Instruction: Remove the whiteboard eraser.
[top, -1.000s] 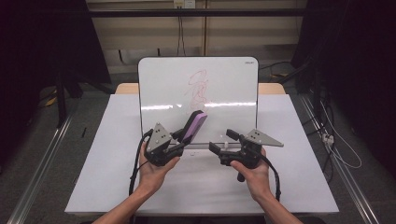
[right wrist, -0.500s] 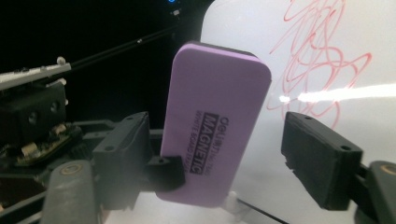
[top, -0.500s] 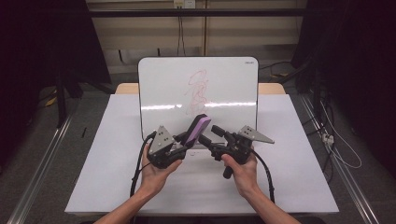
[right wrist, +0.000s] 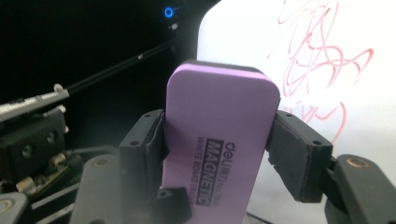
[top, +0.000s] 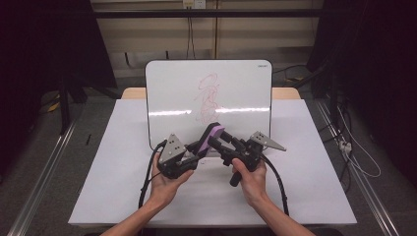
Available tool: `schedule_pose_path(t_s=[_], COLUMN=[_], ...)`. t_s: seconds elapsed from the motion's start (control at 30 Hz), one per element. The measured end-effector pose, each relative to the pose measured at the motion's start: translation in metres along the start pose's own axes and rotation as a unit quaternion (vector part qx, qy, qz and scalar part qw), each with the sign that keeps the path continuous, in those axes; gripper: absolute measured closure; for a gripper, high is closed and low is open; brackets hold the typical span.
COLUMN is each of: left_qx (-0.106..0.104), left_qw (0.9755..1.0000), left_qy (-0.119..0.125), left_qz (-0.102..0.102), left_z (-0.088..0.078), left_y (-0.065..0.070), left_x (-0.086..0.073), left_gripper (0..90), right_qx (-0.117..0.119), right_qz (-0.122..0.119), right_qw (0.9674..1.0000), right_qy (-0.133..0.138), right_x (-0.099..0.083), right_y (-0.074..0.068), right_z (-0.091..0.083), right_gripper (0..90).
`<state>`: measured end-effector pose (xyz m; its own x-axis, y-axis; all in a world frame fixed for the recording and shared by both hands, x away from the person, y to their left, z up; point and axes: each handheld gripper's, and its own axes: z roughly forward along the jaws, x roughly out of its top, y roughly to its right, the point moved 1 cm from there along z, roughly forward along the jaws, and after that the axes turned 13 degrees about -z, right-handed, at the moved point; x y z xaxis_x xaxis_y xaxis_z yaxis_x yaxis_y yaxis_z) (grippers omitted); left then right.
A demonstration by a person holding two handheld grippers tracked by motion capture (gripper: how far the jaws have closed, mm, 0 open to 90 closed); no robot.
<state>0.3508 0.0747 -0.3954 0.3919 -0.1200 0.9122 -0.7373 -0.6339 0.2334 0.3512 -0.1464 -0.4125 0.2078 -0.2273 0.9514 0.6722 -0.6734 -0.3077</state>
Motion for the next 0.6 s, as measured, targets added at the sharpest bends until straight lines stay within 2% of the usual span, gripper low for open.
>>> schedule_pose_path(t_s=[0.27, 0.6], left_qx=[-0.002, 0.0], left_qw=[1.0, 0.9999], left_qy=[-0.002, -0.009], left_qz=[-0.008, -0.006], left_z=[0.0014, 0.0041], left_y=[-0.0019, -0.0023], left_x=[-0.0015, -0.0051], left_gripper=[63.9, 63.6], right_qx=[-0.005, -0.008], right_qz=[0.004, -0.014], right_qw=[1.0, 0.9998], right_qy=[0.006, -0.006], right_x=[-0.0013, -0.0031], right_y=[-0.0015, -0.0029], right_z=[0.0017, 0.0019], right_gripper=[40.3, 41.3])
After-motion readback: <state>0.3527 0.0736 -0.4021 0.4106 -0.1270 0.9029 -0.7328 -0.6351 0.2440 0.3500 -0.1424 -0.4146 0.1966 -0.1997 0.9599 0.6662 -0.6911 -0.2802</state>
